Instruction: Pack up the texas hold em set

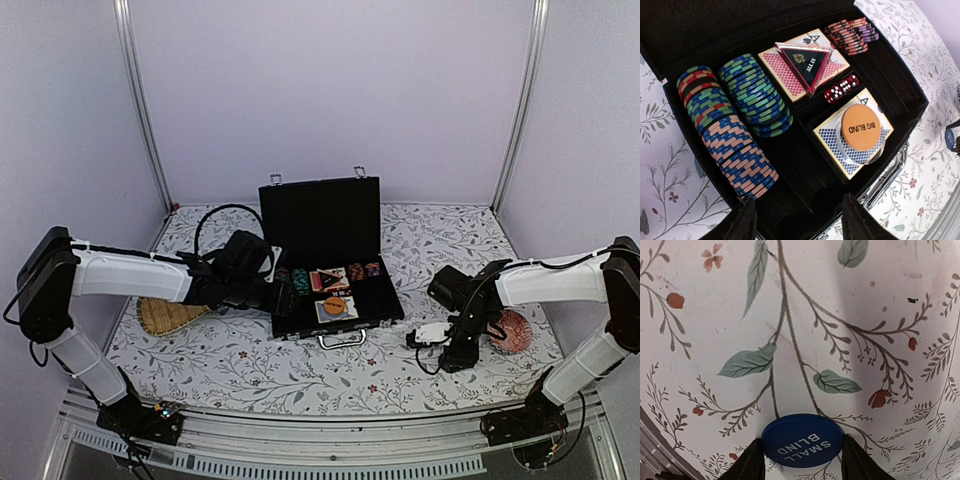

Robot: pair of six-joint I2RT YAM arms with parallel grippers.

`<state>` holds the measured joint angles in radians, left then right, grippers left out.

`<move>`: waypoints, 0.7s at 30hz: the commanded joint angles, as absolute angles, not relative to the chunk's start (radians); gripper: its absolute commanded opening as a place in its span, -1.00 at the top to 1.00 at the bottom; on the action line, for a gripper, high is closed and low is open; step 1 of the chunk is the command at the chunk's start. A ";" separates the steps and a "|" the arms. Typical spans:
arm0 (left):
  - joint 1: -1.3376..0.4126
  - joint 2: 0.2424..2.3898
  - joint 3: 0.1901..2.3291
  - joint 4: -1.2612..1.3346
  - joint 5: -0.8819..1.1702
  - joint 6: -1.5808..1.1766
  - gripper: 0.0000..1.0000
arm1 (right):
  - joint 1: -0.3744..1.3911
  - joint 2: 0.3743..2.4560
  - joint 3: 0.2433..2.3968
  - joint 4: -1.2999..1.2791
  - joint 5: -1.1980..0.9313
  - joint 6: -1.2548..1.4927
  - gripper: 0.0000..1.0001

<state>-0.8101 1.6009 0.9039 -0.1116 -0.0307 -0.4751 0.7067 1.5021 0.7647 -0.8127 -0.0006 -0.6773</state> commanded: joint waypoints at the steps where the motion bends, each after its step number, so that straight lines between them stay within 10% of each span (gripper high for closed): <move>1: -0.799 1.589 0.898 -0.087 -0.024 -0.472 -0.17 | 0.707 1.528 0.748 -0.791 -0.021 -0.654 0.00; 21: -0.798 1.563 0.893 -0.111 -0.047 -0.469 -0.16 | 0.716 1.626 1.260 -0.938 -0.100 -0.643 0.19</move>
